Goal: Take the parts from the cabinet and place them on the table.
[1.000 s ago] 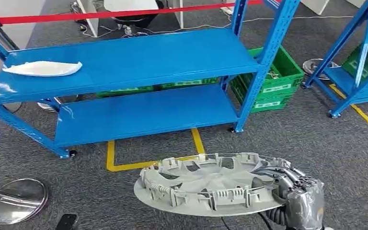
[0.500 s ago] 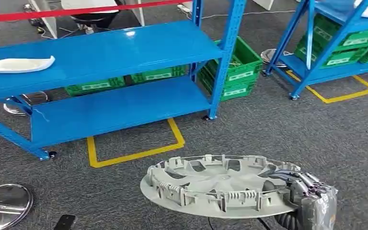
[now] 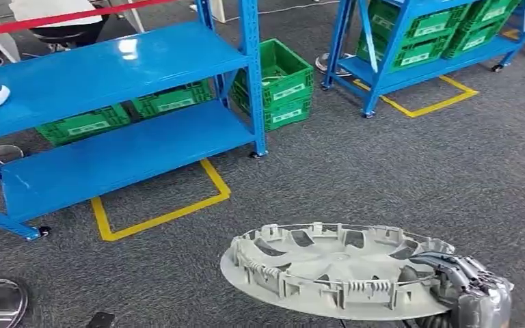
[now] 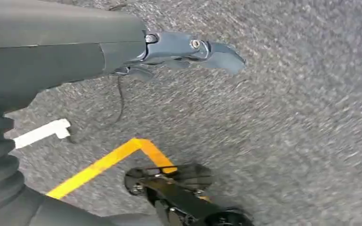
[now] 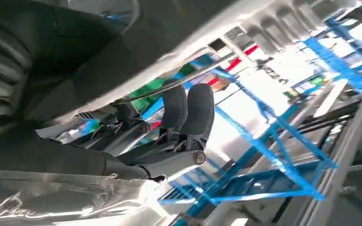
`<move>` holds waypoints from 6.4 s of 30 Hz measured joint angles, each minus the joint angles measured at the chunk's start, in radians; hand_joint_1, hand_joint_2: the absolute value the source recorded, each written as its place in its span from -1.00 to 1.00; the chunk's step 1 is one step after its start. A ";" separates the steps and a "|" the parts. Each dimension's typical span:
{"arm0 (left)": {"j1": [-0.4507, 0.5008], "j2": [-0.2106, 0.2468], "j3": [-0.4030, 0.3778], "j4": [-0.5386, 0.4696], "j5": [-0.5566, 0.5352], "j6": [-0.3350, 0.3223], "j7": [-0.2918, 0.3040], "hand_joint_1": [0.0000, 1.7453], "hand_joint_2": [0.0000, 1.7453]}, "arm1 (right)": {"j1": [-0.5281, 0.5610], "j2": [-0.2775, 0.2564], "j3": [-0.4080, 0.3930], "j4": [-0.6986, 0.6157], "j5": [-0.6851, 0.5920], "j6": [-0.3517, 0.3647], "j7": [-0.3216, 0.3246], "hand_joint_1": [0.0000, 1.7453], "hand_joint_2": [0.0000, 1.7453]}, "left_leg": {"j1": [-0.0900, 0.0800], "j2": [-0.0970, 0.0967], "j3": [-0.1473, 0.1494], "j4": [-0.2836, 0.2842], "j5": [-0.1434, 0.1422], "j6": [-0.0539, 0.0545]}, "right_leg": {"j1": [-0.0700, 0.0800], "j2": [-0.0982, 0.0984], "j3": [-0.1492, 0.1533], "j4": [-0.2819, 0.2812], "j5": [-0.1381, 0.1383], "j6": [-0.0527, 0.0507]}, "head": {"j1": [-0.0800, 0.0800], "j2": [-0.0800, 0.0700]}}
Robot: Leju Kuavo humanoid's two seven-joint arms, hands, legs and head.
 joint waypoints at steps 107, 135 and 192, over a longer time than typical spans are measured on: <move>0.104 -0.007 -0.477 0.039 0.145 -0.030 0.044 -1.00 1.00 | -0.335 0.483 -1.664 -0.283 -0.249 0.672 -0.321 1.00 1.00 | 0.005 0.028 0.190 -0.240 -0.046 0.035 | -0.010 -0.045 -0.184 0.331 -0.152 0.057 | 0.035 0.000; 0.096 -0.021 -0.462 0.044 0.143 -0.033 0.027 -1.00 1.00 | -0.395 0.490 -1.775 -0.240 -0.219 0.727 -0.321 1.00 1.00 | -0.007 -0.005 -0.089 -0.183 0.156 0.040 | -0.022 -0.040 0.103 0.221 -0.330 0.053 | 0.033 0.000; 0.098 -0.050 -0.393 0.045 0.140 -0.036 0.052 -1.00 1.00 | -0.304 0.491 -1.793 -0.343 0.166 1.236 -0.315 1.00 1.00 | 0.009 -0.046 0.029 -0.197 0.060 0.020 | -0.024 0.068 0.051 0.019 -0.080 0.056 | 0.021 0.000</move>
